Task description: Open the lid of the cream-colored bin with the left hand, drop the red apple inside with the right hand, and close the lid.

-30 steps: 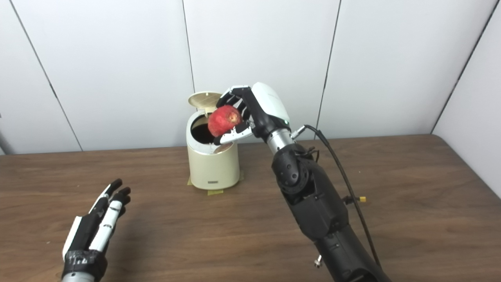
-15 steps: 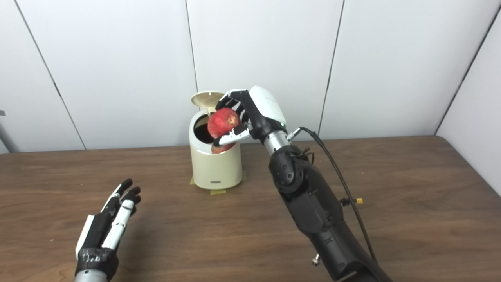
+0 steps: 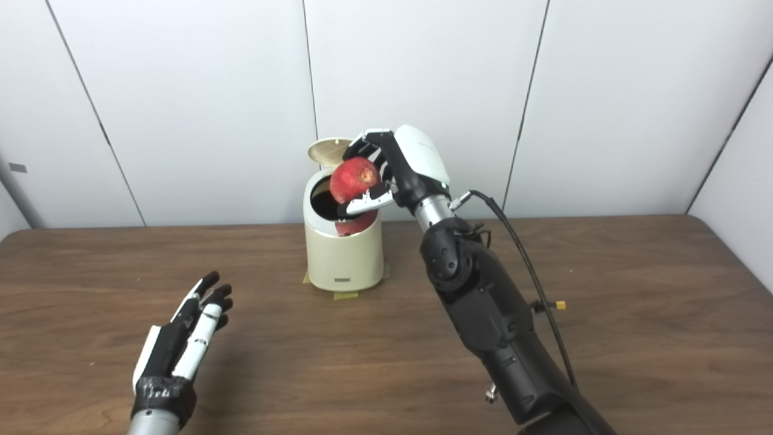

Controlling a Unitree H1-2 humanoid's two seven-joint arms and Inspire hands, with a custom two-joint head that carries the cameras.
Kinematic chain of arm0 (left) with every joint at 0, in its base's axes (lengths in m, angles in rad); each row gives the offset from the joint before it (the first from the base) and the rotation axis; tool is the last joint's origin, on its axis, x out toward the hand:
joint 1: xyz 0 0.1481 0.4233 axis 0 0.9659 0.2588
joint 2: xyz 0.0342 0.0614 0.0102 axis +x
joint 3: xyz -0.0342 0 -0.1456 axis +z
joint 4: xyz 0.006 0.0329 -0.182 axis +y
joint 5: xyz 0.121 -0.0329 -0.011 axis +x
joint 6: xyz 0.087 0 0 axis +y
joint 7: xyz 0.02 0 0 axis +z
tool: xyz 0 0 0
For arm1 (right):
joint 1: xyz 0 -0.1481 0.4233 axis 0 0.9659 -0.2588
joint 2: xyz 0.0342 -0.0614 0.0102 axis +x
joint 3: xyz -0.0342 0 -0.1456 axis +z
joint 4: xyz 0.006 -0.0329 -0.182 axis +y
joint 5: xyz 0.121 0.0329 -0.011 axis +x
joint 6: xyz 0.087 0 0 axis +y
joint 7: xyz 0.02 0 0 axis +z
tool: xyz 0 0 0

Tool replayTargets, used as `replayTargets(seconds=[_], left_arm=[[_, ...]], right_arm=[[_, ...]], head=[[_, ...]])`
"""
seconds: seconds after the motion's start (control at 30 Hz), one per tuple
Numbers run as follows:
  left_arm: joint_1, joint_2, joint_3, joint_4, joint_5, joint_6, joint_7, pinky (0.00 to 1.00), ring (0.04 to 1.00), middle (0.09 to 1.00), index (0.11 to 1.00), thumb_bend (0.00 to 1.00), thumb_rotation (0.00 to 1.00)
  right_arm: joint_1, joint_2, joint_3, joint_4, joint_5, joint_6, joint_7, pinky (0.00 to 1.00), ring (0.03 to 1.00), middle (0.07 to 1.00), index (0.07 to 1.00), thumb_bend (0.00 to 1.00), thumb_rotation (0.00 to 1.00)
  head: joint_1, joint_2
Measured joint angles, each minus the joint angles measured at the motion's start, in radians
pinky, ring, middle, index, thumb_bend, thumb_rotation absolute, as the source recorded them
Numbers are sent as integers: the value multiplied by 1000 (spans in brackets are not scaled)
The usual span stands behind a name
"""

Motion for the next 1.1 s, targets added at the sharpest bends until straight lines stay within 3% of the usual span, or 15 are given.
replayTargets(seconds=[0.47,0.57,0.63,0.7,0.73,0.8,0.83,0.9,1.1], left_arm=[[-1,-6,-2,0,5,-3,1,921,899,897,940,387,661],[-3,-6,-6,0,13,-3,0,926,901,898,943,392,678],[-6,-6,-6,0,15,-3,0,918,901,896,941,392,670],[-8,-6,-5,0,15,-3,0,931,905,897,942,382,670],[-8,-6,-5,0,15,-3,0,932,905,898,940,379,668],[-8,-6,-3,0,15,-3,0,920,905,902,936,382,660],[-8,-6,-2,0,14,-3,-1,918,906,904,935,384,658],[-8,-5,-2,0,14,-3,-2,914,905,908,929,390,653],[-9,9,-9,0,19,5,-11,921,922,919,903,424,710]], right_arm=[[-11,17,5,24,-10,-2,-34,338,397,496,534,496,0],[-11,14,21,24,-30,-2,-35,389,409,502,536,499,0],[-11,12,33,23,-48,4,-32,371,432,509,516,501,0],[-11,10,44,19,-65,21,-18,440,442,529,486,514,0],[-11,7,48,14,-71,35,-4,467,522,528,482,520,0],[-11,0,53,0,-77,67,32,527,633,669,493,520,98],[-11,-5,55,-15,-79,88,52,550,658,700,588,676,50],[-11,-12,58,-28,-83,103,72,645,740,768,725,838,5],[-11,-14,73,-29,-96,113,86,708,812,829,788,871,0]], head=[[15,0],[18,2],[18,2],[15,2],[15,2],[15,2],[15,8],[15,8],[12,8]])
